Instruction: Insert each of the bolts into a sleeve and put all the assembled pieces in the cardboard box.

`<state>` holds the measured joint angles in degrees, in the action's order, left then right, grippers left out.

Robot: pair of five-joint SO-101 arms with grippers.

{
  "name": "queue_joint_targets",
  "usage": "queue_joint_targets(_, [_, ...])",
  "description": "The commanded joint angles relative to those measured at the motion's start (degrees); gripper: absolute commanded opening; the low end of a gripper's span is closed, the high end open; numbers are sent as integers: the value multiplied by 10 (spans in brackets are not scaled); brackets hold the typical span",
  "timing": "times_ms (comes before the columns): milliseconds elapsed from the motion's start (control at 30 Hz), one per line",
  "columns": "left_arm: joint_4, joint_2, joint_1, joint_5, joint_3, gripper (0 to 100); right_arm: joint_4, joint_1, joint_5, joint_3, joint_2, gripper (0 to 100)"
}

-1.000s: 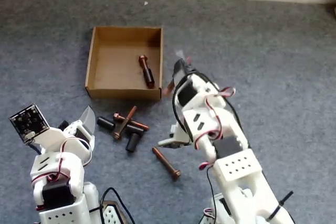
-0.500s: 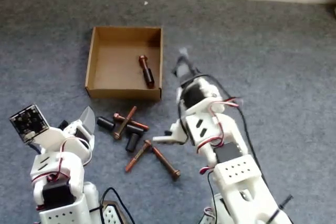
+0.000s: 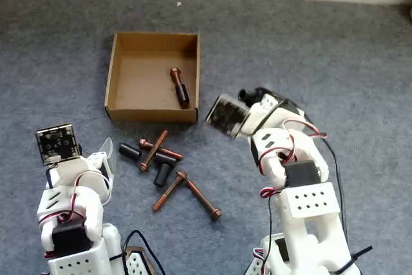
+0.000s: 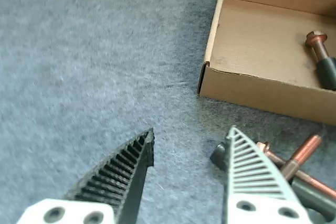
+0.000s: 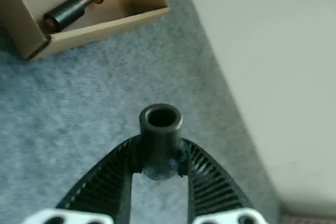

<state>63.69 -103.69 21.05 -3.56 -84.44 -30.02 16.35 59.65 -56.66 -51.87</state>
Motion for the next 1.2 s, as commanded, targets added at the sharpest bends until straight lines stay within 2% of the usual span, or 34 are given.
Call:
queue_joint_targets(0, [-12, 1, -9, 51, 33, 200, -99, -7, -155, 71, -18, 5])
queue_joint_targets(100, [-10, 3, -29, 100, 66, 200, -130, -7, -232, 70, -18, 5])
queue_joint_targets(267, [57, 25, -92, 184, 142, 199, -197, -6, -376, 71, -18, 5])
queue_joint_targets(500, [177, 285, -202, 260, 314, 199, -210, -7, -503, 50, -18, 5])
queue_joint_targets(600, [215, 403, -262, 261, 366, 204, -210, -8, -530, 36, -18, 5])
queue_joint_targets(767, [215, 538, -335, 259, 383, 204, -210, -9, -540, 16, -18, 5])
queue_joint_targets(900, [171, 603, -366, 232, 381, 207, -209, -38, -540, 4, -18, 5])
queue_joint_targets(1033, [135, 654, -381, 199, 381, 284, -209, -80, -540, -1, -18, 5])
queue_joint_targets(1167, [97, 695, -397, 183, 381, 294, -191, -85, -540, -26, -18, 5])
